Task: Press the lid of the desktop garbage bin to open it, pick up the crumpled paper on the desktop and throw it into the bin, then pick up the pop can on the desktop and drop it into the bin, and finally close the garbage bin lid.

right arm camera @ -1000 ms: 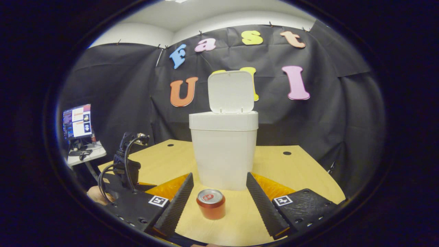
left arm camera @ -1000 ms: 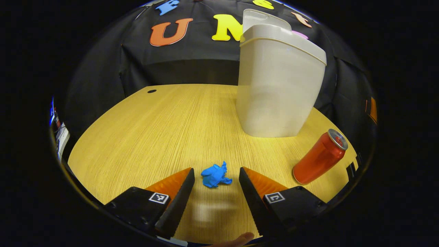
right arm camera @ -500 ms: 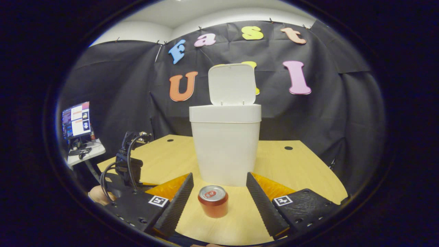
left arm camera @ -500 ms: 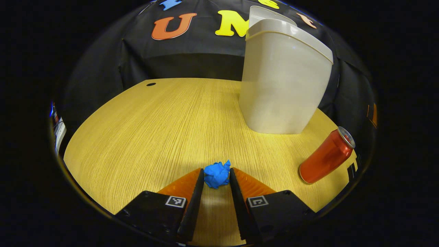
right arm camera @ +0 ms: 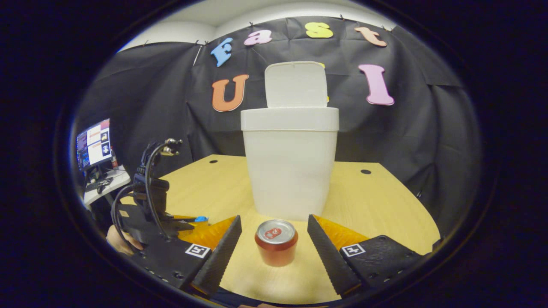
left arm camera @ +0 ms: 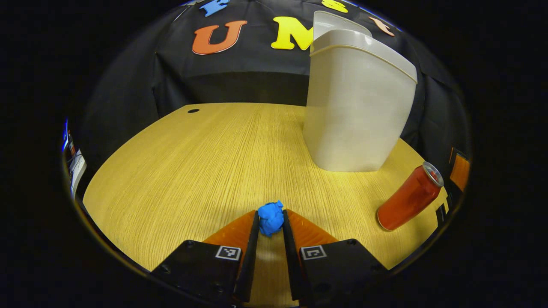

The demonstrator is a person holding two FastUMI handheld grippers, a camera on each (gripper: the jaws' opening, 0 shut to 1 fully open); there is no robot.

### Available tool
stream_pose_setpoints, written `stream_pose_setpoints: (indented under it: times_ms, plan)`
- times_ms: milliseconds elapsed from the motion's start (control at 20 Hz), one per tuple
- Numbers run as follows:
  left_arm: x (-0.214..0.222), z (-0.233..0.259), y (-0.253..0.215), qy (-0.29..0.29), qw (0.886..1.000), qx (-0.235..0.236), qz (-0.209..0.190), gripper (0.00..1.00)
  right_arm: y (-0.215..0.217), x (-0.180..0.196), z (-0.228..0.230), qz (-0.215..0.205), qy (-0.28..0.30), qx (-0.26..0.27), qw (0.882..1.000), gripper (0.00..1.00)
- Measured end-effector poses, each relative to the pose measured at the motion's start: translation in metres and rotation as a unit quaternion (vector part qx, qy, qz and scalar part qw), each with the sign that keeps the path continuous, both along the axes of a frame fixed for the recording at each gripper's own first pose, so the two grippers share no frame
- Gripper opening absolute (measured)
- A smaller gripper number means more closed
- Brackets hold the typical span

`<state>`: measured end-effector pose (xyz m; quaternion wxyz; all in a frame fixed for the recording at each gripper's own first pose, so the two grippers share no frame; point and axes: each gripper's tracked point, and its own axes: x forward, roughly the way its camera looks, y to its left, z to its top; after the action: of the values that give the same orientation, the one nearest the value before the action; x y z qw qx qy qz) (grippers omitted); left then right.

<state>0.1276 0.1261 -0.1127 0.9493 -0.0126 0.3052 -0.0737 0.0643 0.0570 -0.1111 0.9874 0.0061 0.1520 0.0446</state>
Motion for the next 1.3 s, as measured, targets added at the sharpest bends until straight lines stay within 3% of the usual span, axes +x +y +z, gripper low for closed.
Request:
stream_pose_setpoints:
  times_ms: [200,300,350,600,1000,1300]
  plan:
    - [0.026,0.058,0.020,-0.032,0.999,0.019,-0.005,0.36,0.000,0.009,-0.019,-0.018,0.022,-0.006,1.000,0.95]
    - [-0.002,0.016,-0.001,-0.036,0.999,0.017,-0.011,0.37,-0.001,0.012,-0.027,-0.023,0.034,-0.012,0.999,0.95]
    - [0.015,0.059,0.013,-0.037,0.999,0.016,-0.013,0.36,-0.003,0.013,-0.030,-0.027,0.038,-0.016,0.999,0.94]
    - [0.023,0.074,0.016,-0.059,0.998,0.031,-0.010,0.36,0.005,0.021,-0.058,-0.019,0.082,-0.006,0.996,0.97]
    - [0.020,0.083,0.019,-0.073,0.997,0.035,0.009,0.36,0.007,0.025,-0.078,-0.024,0.107,-0.018,0.994,0.94]
    - [0.016,0.091,0.015,-0.078,0.996,0.037,0.010,0.36,0.006,0.026,-0.084,-0.026,0.116,-0.030,0.992,0.87]
